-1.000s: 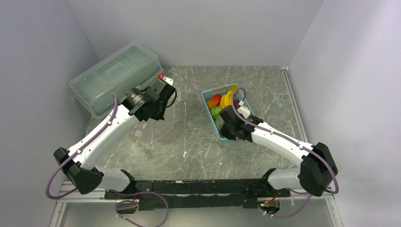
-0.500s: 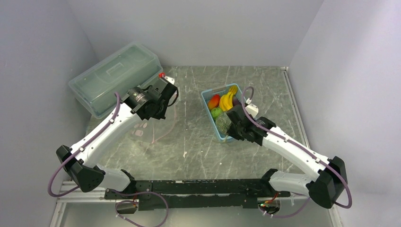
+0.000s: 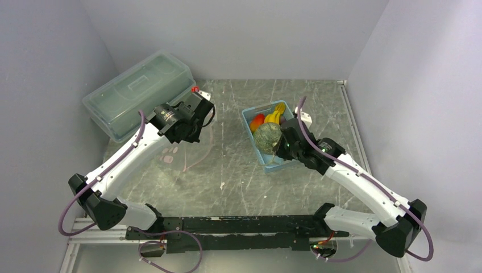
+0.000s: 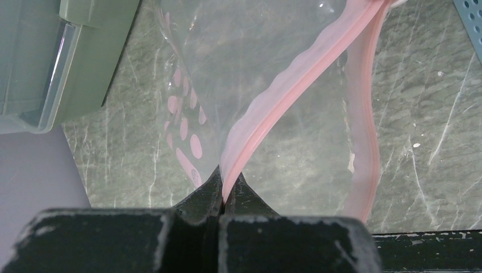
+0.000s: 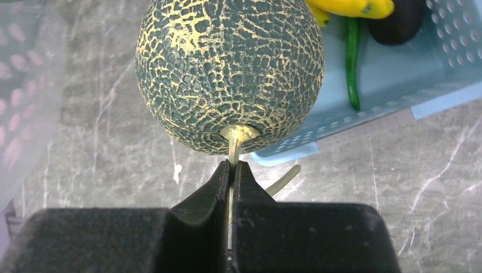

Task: Place the food in the zip-top bag and seal the zipper
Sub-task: Pick up the fake fruit from the bin, then place the fake fruit in the zipper food storage bag.

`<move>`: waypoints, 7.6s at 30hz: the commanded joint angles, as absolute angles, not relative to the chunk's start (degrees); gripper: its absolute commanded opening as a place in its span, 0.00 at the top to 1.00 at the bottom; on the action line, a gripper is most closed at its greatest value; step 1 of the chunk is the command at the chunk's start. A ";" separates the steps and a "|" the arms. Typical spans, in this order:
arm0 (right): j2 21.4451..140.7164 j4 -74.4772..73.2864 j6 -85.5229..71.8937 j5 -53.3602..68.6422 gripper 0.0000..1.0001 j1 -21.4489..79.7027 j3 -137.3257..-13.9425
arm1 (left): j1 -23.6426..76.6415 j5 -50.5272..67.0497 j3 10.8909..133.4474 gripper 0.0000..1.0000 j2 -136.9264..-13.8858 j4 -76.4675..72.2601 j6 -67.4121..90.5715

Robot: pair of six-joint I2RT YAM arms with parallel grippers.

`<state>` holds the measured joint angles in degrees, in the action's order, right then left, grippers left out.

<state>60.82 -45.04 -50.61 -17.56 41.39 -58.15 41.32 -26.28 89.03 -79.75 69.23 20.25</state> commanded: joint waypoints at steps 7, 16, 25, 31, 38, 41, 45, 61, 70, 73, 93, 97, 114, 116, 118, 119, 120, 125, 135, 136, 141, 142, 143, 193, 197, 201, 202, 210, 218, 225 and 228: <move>59.36 -40.10 -34.74 -4.57 1.00 41.31 -69.25 | 41.17 -24.96 91.61 1.00 -80.06 68.27 21.05; 60.09 -38.05 -27.72 12.50 1.00 41.61 -76.74 | 41.15 -24.35 92.44 1.00 -81.52 67.85 20.92; 61.73 -37.15 -24.78 20.56 1.00 42.16 -80.62 | 41.17 -22.45 94.83 1.00 -83.20 68.23 20.96; 62.28 -34.02 -25.41 22.10 1.00 42.73 -78.69 | 41.20 -20.20 96.00 1.00 -83.57 68.42 21.17; 62.82 -30.11 -26.82 23.34 1.00 43.67 -75.60 | 41.15 -17.82 96.69 1.00 -84.09 68.44 21.44; 63.23 -29.81 -26.98 22.83 1.00 44.26 -74.64 | 41.18 -16.92 97.09 1.00 -84.15 68.38 21.62; 64.11 -29.77 -26.98 21.90 1.00 45.31 -73.07 | 41.22 -15.61 97.38 1.00 -84.28 68.03 21.96; 66.65 -33.34 -25.87 14.07 1.00 49.89 -71.63 | 41.22 -10.21 99.13 1.00 -84.64 67.34 22.92; 66.89 -35.34 -25.66 11.20 1.00 50.80 -70.62 | 41.21 -7.60 99.36 1.00 -83.81 66.77 23.59; 66.55 -35.56 -25.83 10.38 1.00 50.89 -69.70 | 41.22 -7.64 99.36 1.00 -83.63 66.87 23.77; 70.22 -38.90 -26.60 8.33 1.00 51.06 -76.03 | 41.22 -3.60 98.73 1.00 -83.23 65.98 24.00; 73.14 -41.06 -26.81 8.94 1.00 51.15 -80.33 | 41.31 -4.89 98.06 1.00 -83.02 66.22 23.99; 84.65 -46.53 -28.21 9.35 1.00 53.44 -94.15 | 44.53 -17.15 100.55 1.00 -87.16 72.21 26.02; 85.57 -47.92 -28.37 7.83 1.00 53.44 -95.47 | 45.17 -19.30 101.49 1.00 -87.74 73.44 26.42; 85.80 -47.58 -28.83 6.92 1.00 53.44 -95.48 | 45.58 -19.39 101.94 1.00 -87.81 73.53 26.45; 85.75 -46.56 -29.26 6.91 1.00 53.44 -95.00 | 45.75 -19.16 101.95 1.00 -87.80 73.30 26.53; 85.65 -45.35 -29.86 6.94 1.00 53.44 -94.54 | 45.91 -18.63 101.95 1.00 -87.76 73.08 26.45; 85.39 -39.81 -33.26 6.40 1.00 53.39 -92.16 | 46.05 -15.29 100.89 1.00 -87.04 71.43 26.50; 85.94 -35.48 -39.20 7.44 1.00 50.05 -92.30 | 49.78 -14.35 97.67 1.00 -84.81 69.14 24.87; 85.83 -34.82 -39.79 8.18 1.00 49.56 -91.98 | 50.13 -14.35 96.87 1.00 -84.47 68.88 24.69; 85.16 -32.40 -41.83 14.64 1.00 45.31 -90.30 | 51.77 -15.88 93.04 1.00 -82.67 68.36 24.19; 84.82 -31.89 -42.02 15.97 1.00 44.48 -89.74 | 51.83 -16.17 92.20 1.00 -82.17 68.18 24.17; 84.57 -31.45 -42.32 18.15 1.00 43.48 -89.24 | 51.93 -16.45 91.28 1.00 -81.58 67.91 24.21; 79.77 -20.71 -58.84 22.86 0.54 36.21 -72.86 | 56.43 -21.88 79.92 1.00 -69.05 55.55 27.13; 78.74 -23.17 -56.42 22.88 0.52 36.21 -75.83 | 56.43 -22.70 80.34 1.00 -70.01 56.66 27.40; 77.88 -27.43 -52.15 22.01 0.51 36.21 -79.01 | 56.44 -22.76 81.03 1.00 -71.29 57.70 27.37; 77.83 -29.02 -50.62 21.76 0.51 36.20 -79.69 | 56.43 -22.81 81.11 1.00 -71.43 57.74 27.37; 75.52 -36.97 -37.04 25.01 0.57 37.40 -77.41 | 56.42 -23.33 82.52 1.00 -72.10 58.44 27.42; 66.30 -34.89 -33.43 28.19 0.59 38.50 -67.07 | 56.34 -23.12 84.03 1.00 -73.92 59.13 27.59; 61.27 -35.75 -33.32 27.97 0.60 40.77 -60.67 | 56.34 -23.90 87.13 1.00 -76.36 60.68 28.77; 59.97 -34.06 -34.69 27.31 0.60 42.00 -57.67 | 56.34 -23.56 87.91 1.00 -77.26 60.75 29.55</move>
